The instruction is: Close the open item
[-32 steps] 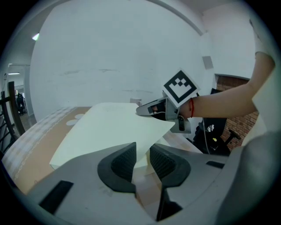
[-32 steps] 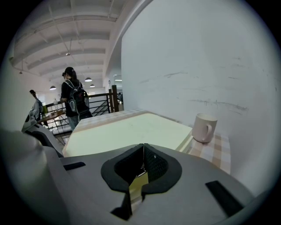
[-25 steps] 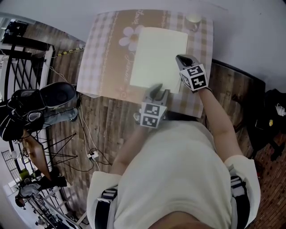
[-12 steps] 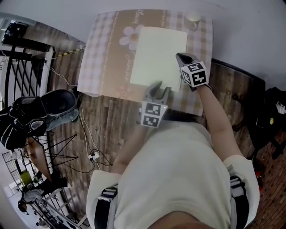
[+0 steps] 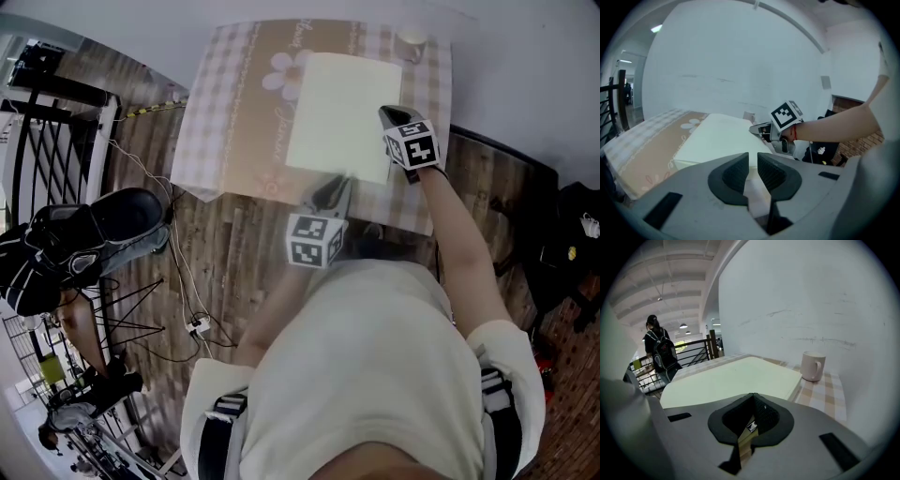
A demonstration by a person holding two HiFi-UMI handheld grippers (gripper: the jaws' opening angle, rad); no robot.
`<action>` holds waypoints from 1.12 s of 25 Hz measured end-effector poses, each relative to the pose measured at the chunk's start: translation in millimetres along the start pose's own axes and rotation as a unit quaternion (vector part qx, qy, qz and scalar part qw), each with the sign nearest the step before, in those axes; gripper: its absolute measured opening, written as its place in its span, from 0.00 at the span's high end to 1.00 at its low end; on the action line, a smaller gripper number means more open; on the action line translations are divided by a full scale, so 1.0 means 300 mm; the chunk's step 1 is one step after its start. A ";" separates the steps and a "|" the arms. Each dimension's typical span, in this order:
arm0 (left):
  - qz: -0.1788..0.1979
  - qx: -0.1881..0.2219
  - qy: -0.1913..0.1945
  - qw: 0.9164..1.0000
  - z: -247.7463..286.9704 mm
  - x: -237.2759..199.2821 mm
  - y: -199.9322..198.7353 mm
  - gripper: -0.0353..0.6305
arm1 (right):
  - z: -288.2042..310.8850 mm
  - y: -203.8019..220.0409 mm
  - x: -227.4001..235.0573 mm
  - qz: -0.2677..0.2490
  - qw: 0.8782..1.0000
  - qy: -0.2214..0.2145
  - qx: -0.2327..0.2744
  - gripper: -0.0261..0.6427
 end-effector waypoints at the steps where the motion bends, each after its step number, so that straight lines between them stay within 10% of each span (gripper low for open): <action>1: -0.011 0.000 -0.005 1.000 -0.021 -0.019 0.012 0.86 | -0.002 -0.001 0.002 0.003 1.000 0.004 0.006 0.96; 9: -0.022 0.001 -0.041 0.999 -0.167 -0.106 0.094 0.87 | -0.047 0.020 -0.047 -0.037 0.997 0.063 0.005 0.96; 28: -0.070 0.014 -0.083 0.994 -0.660 -0.117 0.340 0.91 | -0.561 0.425 -0.670 0.044 0.997 -0.014 0.060 0.96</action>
Point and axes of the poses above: the fingertips, and each gripper's own axes: z forward along the fingers, x to its right, y out of its underside, the point moved 1 cm from there along -z, backward along the fingers, and after that the axes turned 14 degrees about z, right-handed, at the moved point
